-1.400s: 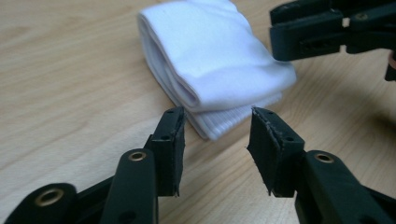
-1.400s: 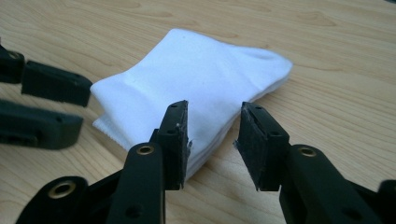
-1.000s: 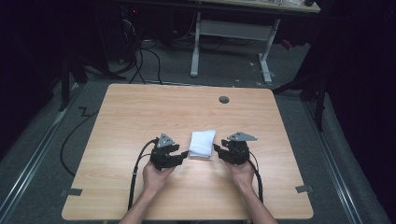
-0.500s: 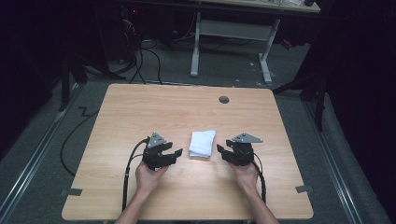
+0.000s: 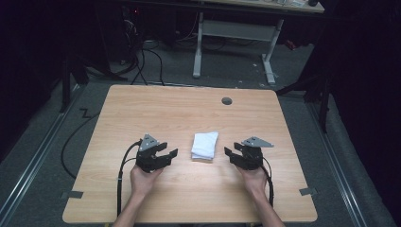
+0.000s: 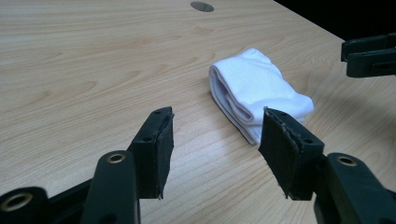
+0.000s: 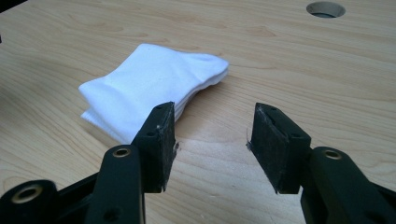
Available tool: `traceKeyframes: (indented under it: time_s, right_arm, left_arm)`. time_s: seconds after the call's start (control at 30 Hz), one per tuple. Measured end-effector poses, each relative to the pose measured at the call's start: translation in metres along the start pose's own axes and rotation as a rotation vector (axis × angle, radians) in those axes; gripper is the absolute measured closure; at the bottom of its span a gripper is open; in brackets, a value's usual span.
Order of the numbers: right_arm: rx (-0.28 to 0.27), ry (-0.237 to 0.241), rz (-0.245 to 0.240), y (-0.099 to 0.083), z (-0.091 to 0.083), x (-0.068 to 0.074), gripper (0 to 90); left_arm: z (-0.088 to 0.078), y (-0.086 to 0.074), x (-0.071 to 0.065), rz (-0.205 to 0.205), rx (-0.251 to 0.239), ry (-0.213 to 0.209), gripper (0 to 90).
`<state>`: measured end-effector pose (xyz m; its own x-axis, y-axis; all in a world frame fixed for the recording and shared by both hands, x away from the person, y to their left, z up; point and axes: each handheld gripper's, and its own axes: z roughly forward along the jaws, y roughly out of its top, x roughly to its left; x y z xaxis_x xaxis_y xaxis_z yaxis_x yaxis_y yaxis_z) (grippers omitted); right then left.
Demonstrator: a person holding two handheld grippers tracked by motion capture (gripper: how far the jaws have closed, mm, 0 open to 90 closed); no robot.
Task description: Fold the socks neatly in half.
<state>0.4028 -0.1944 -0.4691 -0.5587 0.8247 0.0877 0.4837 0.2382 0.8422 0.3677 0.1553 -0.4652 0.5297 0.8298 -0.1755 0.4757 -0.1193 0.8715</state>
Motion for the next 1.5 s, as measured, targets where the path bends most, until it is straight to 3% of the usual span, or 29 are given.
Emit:
traceKeyframes:
  time_s: [0.7, 1.1, 1.5]
  right_arm:
    - [0.011, -0.021, 0.01, -0.014, -0.018, -0.017, 49.9]
    - [0.006, -0.031, 0.032, -0.022, -0.026, -0.025, 49.8]
    - [0.006, -0.049, 0.046, -0.027, -0.034, -0.033, 49.3]
  left_arm:
    - [-0.018, -0.018, 0.024, -0.068, 0.022, 0.027, 38.5]
    - [-0.026, -0.024, 0.033, -0.083, 0.017, 0.047, 37.8]
    - [-0.03, -0.031, 0.041, -0.104, 0.041, 0.067, 35.7]
